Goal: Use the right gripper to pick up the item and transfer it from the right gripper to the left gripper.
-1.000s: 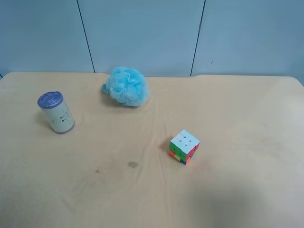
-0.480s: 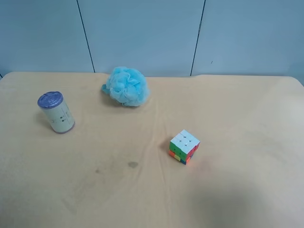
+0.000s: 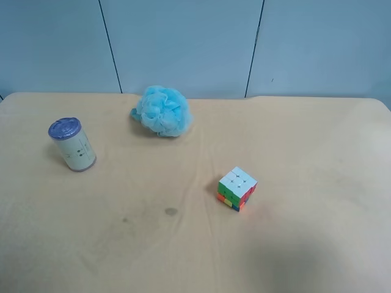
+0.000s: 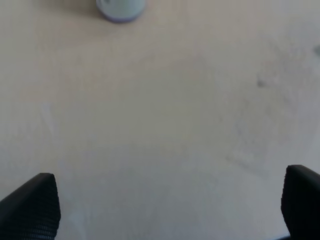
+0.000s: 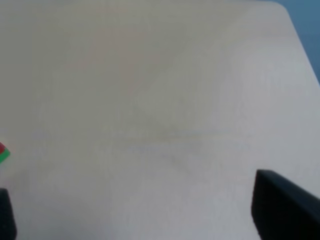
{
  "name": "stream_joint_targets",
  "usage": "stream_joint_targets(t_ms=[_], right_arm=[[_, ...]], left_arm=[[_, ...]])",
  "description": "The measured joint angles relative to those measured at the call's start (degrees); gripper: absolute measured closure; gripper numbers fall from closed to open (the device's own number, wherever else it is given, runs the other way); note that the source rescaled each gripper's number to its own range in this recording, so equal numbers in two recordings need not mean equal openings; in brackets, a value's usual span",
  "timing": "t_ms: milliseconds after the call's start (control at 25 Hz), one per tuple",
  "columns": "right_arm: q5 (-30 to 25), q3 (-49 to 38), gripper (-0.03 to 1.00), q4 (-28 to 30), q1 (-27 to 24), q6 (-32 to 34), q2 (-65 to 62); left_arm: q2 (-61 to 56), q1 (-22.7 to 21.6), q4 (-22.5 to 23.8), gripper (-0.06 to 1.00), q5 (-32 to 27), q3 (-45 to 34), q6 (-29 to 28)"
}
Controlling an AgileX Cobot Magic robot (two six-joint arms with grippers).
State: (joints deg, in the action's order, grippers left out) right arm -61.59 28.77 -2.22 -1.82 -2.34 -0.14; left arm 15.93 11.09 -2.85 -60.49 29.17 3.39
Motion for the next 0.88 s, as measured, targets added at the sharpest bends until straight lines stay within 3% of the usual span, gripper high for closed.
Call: stream_joint_targets(t_ms=[280,400,640,880], right_arm=[[0.00,0.00,0.20,0.00,0.00,0.00,0.00],[0.00,0.00,0.20,0.00,0.00,0.00,0.00],[0.00,0.00,0.20,0.01,0.00,0.00,0.00],[0.00,0.00,0.20,0.01,0.00,0.00,0.00]], left_arm=[[-13.95,-0.75,2.15,0.26,0.24,0.00,-3.39],[-16.02,-4.50,3.36,0.26,0.14,0.00,-5.13],[-16.09,-16.58,3.60,0.27,0.14,-0.06,-5.27],[-16.09,-16.99,3.60,0.29,0.14,-0.11,-5.27]])
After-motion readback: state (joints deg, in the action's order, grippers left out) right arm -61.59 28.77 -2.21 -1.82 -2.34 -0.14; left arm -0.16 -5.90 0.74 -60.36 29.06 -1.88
